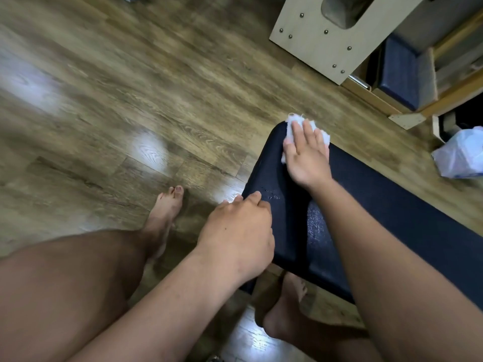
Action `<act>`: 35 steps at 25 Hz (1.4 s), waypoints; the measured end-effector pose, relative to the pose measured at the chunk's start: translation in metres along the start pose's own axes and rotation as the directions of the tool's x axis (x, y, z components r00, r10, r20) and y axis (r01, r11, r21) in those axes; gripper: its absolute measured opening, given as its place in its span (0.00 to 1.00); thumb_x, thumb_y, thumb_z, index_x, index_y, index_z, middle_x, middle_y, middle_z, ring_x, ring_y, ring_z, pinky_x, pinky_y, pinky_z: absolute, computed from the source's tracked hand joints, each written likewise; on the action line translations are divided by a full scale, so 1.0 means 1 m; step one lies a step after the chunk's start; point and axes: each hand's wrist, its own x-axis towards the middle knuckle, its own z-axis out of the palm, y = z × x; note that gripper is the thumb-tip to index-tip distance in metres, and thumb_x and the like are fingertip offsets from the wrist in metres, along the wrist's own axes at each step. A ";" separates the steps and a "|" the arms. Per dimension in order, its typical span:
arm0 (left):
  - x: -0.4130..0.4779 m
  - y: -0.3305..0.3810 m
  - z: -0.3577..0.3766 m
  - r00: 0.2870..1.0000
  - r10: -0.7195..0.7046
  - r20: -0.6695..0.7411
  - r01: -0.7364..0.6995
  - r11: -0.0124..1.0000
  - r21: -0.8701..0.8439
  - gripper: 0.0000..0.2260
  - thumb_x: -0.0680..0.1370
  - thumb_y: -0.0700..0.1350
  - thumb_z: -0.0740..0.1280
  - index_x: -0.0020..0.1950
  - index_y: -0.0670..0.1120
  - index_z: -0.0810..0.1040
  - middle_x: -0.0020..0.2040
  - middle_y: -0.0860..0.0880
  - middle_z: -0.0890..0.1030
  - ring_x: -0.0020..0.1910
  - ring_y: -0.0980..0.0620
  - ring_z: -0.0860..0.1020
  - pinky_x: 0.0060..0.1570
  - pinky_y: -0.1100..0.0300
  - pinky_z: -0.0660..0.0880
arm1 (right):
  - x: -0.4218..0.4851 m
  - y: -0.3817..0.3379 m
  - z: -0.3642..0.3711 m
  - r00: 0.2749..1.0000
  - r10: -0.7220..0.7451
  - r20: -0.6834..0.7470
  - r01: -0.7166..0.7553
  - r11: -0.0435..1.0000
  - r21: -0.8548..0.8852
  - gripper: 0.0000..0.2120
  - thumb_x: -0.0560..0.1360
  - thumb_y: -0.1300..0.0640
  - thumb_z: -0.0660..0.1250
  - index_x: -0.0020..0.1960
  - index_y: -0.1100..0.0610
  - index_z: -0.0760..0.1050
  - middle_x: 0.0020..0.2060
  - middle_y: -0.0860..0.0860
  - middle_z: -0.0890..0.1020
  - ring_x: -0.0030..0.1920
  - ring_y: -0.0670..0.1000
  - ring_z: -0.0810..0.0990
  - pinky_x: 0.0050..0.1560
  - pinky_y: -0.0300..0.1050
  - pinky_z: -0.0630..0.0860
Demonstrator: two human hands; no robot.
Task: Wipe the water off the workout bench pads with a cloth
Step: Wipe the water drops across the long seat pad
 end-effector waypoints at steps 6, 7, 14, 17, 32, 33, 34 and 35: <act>-0.005 0.010 -0.002 0.998 -0.056 0.002 0.056 0.992 0.113 0.16 0.79 0.47 0.59 0.65 0.47 0.71 0.76 0.45 0.63 0.66 0.45 0.73 0.60 0.52 0.70 | -0.207 -0.007 0.031 0.970 -0.236 -0.052 0.236 0.972 -0.011 0.28 0.82 0.44 0.37 0.79 0.51 0.54 0.79 0.50 0.54 0.79 0.54 0.49 0.74 0.58 0.53; -0.005 0.014 0.000 0.998 -0.059 0.016 0.056 0.988 0.147 0.16 0.79 0.47 0.59 0.66 0.47 0.72 0.76 0.44 0.63 0.66 0.44 0.72 0.60 0.51 0.70 | -0.229 -0.006 0.036 0.971 -0.238 -0.020 0.238 0.971 0.001 0.27 0.82 0.44 0.38 0.79 0.49 0.52 0.79 0.49 0.53 0.79 0.54 0.49 0.74 0.58 0.52; -0.007 0.025 -0.007 0.992 -0.109 -0.059 0.114 0.988 0.106 0.11 0.78 0.46 0.59 0.59 0.47 0.74 0.57 0.47 0.75 0.57 0.45 0.76 0.47 0.54 0.70 | -0.077 0.001 0.017 0.995 -0.089 -0.047 0.086 0.994 -0.062 0.27 0.81 0.42 0.44 0.79 0.43 0.46 0.79 0.47 0.44 0.78 0.53 0.41 0.76 0.55 0.44; -0.004 0.021 -0.022 0.986 -0.162 -0.041 0.164 0.985 0.050 0.04 0.78 0.44 0.60 0.51 0.49 0.73 0.54 0.46 0.77 0.55 0.42 0.78 0.43 0.55 0.66 | 0.015 -0.011 -0.003 0.999 0.043 0.029 -0.041 0.998 -0.056 0.25 0.82 0.45 0.44 0.79 0.45 0.48 0.79 0.48 0.45 0.79 0.55 0.42 0.76 0.57 0.43; 0.010 0.025 -0.012 0.978 -0.148 -0.148 0.166 0.980 0.113 0.16 0.79 0.43 0.55 0.66 0.48 0.67 0.64 0.49 0.71 0.64 0.46 0.71 0.46 0.53 0.64 | -0.114 -0.011 0.027 0.886 -0.458 0.077 0.465 0.876 -0.132 0.30 0.78 0.45 0.56 0.78 0.51 0.56 0.78 0.51 0.56 0.78 0.55 0.49 0.76 0.54 0.48; 0.011 0.026 -0.008 0.980 -0.131 -0.151 0.150 0.982 0.118 0.18 0.79 0.43 0.55 0.69 0.48 0.65 0.66 0.49 0.69 0.66 0.46 0.69 0.50 0.52 0.67 | -0.081 -0.008 0.022 0.906 -0.418 0.074 0.424 0.889 -0.172 0.28 0.80 0.44 0.50 0.78 0.49 0.54 0.79 0.51 0.53 0.78 0.56 0.48 0.76 0.55 0.49; 0.011 0.027 -0.004 0.982 -0.098 -0.159 0.118 0.986 0.118 0.20 0.78 0.43 0.57 0.71 0.48 0.65 0.68 0.48 0.68 0.67 0.46 0.68 0.54 0.51 0.69 | -0.048 -0.006 0.017 0.938 -0.344 0.048 0.347 0.921 -0.175 0.26 0.81 0.44 0.47 0.79 0.48 0.53 0.79 0.50 0.52 0.78 0.56 0.47 0.76 0.55 0.48; 0.012 0.026 0.001 0.982 -0.047 -0.184 0.068 0.991 0.113 0.21 0.77 0.42 0.60 0.70 0.47 0.67 0.70 0.47 0.68 0.68 0.45 0.68 0.58 0.49 0.70 | -0.019 -0.006 0.009 0.964 -0.264 0.035 0.266 0.950 -0.164 0.25 0.82 0.45 0.46 0.78 0.47 0.52 0.79 0.49 0.51 0.78 0.56 0.46 0.76 0.54 0.47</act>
